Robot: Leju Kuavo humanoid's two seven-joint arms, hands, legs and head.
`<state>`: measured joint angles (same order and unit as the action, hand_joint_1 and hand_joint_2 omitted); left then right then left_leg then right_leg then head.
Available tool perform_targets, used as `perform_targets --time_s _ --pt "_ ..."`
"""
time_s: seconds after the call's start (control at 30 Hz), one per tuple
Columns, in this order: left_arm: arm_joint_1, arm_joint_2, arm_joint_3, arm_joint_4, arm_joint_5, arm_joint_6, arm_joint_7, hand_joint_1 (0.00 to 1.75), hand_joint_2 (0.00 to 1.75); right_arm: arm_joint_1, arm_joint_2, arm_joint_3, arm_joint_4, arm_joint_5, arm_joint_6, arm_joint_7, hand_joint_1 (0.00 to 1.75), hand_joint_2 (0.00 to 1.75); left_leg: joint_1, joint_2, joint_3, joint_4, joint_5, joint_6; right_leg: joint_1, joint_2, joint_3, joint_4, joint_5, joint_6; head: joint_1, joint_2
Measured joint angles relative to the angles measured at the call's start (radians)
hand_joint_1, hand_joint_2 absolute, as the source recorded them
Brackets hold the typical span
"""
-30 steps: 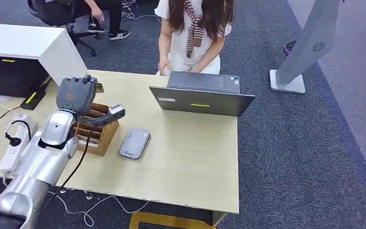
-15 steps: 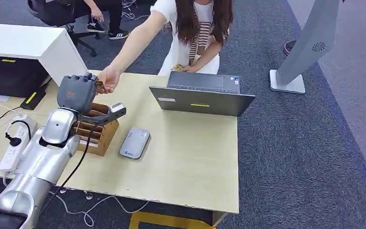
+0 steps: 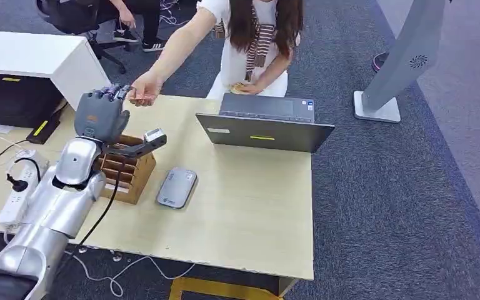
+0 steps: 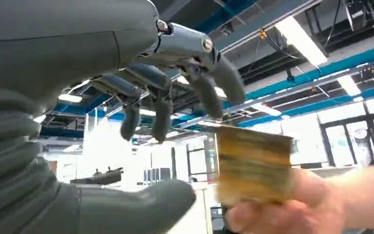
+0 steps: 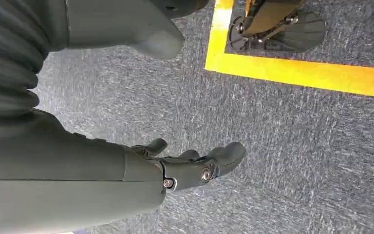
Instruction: Pass the card to the sensor for recognition and then transmit it.
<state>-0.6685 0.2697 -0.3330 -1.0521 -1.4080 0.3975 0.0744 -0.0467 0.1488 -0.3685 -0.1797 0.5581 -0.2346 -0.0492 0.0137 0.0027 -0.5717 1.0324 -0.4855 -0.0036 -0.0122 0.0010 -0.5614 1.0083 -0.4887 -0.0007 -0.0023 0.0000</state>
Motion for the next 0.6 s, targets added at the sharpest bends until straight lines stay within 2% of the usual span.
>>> perform_targets --time_s 0.1,0.13,0.33,0.47,0.6 --pt "-0.002 -0.01 0.002 0.0 0.034 0.032 0.0 0.0 1.75 -0.002 0.0 0.0 0.0 0.01 0.0 0.001 0.0 1.75 0.0 0.0 0.0 0.0 0.0 0.0 0.0 0.0 0.0 0.0 0.0 0.0 0.0 0.0" --pt "0.005 -0.024 0.003 -0.009 0.089 0.044 -0.02 0.0 1.75 -0.002 0.0 0.0 0.0 0.01 -0.002 0.003 0.0 1.75 0.0 0.0 0.0 0.0 0.0 0.0 0.0 0.0 0.0 0.0 0.0 0.0 0.0 0.0" --pt "0.104 -0.042 0.01 -0.156 0.176 0.05 -0.038 0.0 1.75 0.001 0.001 -0.002 0.0 -0.01 -0.011 -0.006 0.0 1.75 -0.001 0.0 0.0 0.0 0.0 0.0 0.0 0.0 0.0 0.0 0.0 0.0 0.0 0.0" --pt "0.221 -0.037 0.013 -0.302 0.201 -0.018 -0.021 0.0 1.75 0.003 0.002 -0.018 0.0 -0.032 -0.022 -0.01 0.0 1.75 -0.001 0.0 -0.001 0.0 -0.001 0.0 -0.001 0.0 0.0 0.0 0.0 0.0 0.0 0.0" --pt "0.348 0.001 0.018 -0.44 0.223 -0.107 0.008 0.0 1.75 0.005 0.003 -0.042 0.0 -0.056 -0.027 -0.018 0.0 1.75 -0.001 0.001 -0.001 -0.001 -0.001 0.0 -0.001 0.001 -0.001 0.0 -0.001 0.0 0.0 0.0"
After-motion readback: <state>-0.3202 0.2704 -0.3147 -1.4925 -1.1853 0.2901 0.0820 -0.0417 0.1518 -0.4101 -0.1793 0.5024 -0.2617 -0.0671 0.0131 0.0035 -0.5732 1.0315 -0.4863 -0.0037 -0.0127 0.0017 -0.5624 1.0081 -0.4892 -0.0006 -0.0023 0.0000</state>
